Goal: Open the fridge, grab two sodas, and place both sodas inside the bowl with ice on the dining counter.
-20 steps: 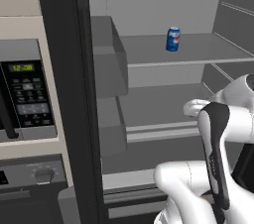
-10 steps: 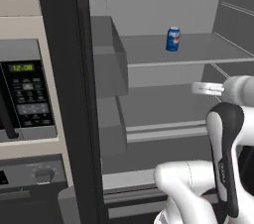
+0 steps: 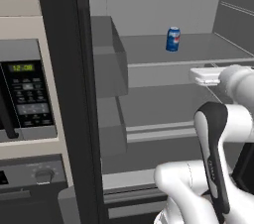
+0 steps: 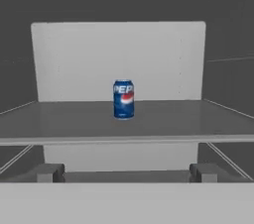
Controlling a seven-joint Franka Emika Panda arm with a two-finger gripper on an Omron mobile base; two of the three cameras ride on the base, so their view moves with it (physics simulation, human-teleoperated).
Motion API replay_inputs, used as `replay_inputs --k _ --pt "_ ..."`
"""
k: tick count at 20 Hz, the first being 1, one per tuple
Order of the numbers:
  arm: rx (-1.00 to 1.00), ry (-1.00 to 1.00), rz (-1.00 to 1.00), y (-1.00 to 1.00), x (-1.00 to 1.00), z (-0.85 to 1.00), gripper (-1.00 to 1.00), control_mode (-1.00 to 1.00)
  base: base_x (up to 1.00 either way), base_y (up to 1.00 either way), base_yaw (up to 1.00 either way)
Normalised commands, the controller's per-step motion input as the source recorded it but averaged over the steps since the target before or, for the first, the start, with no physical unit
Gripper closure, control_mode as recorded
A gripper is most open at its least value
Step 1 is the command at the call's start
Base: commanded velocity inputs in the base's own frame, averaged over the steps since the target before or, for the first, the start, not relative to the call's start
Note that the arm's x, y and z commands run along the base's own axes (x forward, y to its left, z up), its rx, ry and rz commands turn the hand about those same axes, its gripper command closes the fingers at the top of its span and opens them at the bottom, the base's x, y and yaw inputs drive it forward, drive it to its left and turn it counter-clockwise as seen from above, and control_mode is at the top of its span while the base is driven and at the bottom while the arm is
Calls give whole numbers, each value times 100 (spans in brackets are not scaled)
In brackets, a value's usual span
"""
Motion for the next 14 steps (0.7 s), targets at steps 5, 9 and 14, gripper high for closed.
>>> replay_inputs --k 5,9,14 --pt "0 -14 -6 0 -6 36 -100 -100 0 0 0" --pt "0 -7 -8 2 0 75 -100 -100 0 0 0" --pt "0 -4 -1 5 8 20 -100 -100 0 0 0"
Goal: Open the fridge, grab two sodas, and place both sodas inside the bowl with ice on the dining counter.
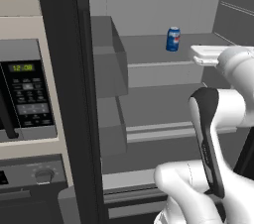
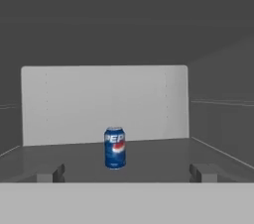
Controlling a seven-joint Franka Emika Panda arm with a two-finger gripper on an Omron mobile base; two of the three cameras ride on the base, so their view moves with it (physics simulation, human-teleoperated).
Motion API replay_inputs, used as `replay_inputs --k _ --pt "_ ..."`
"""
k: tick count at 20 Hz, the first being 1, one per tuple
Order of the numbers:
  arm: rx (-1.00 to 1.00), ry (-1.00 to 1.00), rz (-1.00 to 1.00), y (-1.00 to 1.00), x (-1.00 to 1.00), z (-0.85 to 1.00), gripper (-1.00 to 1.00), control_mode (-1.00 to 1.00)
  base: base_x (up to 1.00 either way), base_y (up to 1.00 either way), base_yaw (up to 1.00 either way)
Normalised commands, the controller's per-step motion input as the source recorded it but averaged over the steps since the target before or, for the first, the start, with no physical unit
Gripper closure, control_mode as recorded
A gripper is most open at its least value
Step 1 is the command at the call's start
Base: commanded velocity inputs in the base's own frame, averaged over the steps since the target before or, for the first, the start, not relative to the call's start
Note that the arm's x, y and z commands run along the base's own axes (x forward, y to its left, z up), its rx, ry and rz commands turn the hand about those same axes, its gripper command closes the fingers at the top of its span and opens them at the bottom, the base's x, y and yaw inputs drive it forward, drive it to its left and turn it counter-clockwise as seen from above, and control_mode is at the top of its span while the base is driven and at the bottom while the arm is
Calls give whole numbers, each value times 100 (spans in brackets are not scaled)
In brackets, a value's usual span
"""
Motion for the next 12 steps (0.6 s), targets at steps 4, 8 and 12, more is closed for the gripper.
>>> replay_inputs --k 4,8,12 --pt "0 1 0 26 31 -2 -100 -100 0 0 0" --pt "1 3 0 31 42 -10 -100 -100 0 0 0" --pt "1 5 0 14 52 -24 -100 -100 0 0 0"
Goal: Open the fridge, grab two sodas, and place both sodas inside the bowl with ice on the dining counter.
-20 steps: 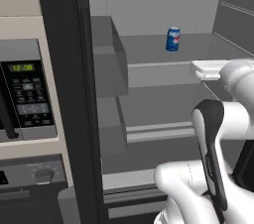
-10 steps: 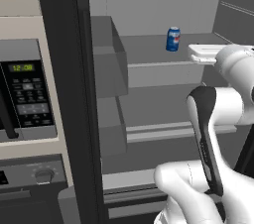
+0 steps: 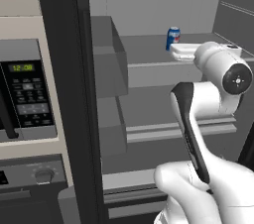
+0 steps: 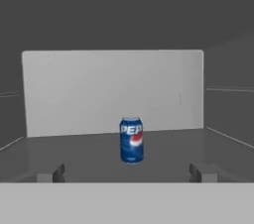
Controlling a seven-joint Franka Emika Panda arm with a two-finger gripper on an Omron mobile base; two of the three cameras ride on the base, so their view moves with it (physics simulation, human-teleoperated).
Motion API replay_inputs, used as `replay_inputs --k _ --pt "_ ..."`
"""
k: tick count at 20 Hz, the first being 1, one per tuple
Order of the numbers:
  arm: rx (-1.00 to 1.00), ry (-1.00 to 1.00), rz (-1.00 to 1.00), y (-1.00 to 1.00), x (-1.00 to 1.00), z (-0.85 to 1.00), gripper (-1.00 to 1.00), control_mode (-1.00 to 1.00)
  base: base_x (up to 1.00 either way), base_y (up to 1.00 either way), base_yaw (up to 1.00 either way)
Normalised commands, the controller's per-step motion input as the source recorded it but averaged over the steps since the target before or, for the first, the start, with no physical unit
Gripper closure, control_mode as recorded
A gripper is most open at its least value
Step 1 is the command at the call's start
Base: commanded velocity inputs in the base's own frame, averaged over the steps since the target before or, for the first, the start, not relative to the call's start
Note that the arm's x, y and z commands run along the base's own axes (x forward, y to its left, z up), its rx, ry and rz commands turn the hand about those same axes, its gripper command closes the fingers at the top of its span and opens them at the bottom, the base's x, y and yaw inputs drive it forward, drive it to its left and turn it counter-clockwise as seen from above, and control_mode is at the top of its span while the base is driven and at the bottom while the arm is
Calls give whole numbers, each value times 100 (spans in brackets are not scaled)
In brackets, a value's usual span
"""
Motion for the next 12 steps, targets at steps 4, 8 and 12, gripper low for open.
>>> replay_inputs --k 4,8,12 --pt "6 10 0 0 60 -10 -100 -100 0 0 0" --pt "4 15 0 -1 74 0 -100 -100 0 0 0" --pt "4 14 0 -8 84 0 -100 -100 0 0 0"
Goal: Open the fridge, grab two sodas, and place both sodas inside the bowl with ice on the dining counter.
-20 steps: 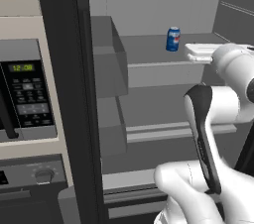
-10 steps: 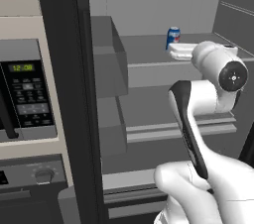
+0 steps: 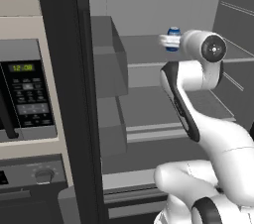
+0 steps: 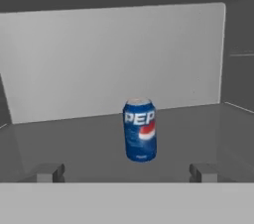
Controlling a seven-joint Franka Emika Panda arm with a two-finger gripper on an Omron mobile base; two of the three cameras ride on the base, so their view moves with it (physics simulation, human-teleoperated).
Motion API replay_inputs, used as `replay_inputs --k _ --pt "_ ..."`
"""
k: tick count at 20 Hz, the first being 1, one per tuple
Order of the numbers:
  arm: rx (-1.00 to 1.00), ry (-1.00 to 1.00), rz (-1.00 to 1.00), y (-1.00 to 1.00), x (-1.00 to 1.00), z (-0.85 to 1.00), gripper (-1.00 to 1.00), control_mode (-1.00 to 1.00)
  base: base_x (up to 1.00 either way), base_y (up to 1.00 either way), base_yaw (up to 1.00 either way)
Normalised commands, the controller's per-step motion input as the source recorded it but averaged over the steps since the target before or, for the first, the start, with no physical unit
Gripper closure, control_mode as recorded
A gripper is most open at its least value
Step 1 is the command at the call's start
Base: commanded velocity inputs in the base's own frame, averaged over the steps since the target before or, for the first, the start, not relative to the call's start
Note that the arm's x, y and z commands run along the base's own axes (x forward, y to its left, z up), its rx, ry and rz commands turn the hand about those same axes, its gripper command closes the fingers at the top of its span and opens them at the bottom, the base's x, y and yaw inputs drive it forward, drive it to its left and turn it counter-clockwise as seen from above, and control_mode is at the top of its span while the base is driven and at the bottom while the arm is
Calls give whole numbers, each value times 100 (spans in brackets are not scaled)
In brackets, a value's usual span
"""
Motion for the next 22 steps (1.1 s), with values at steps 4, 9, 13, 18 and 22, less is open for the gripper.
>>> replay_inputs --k 4,9,13,18,22 --pt "1 10 0 -15 79 0 -100 -100 0 0 0" --pt "0 8 -1 -13 69 -2 -100 -100 0 0 0" --pt "0 8 -3 -6 52 -7 -100 -100 0 0 0" --pt "0 1 0 -7 11 -6 -100 -100 0 0 0" --pt "0 0 0 -25 12 -10 -100 -100 0 0 0"
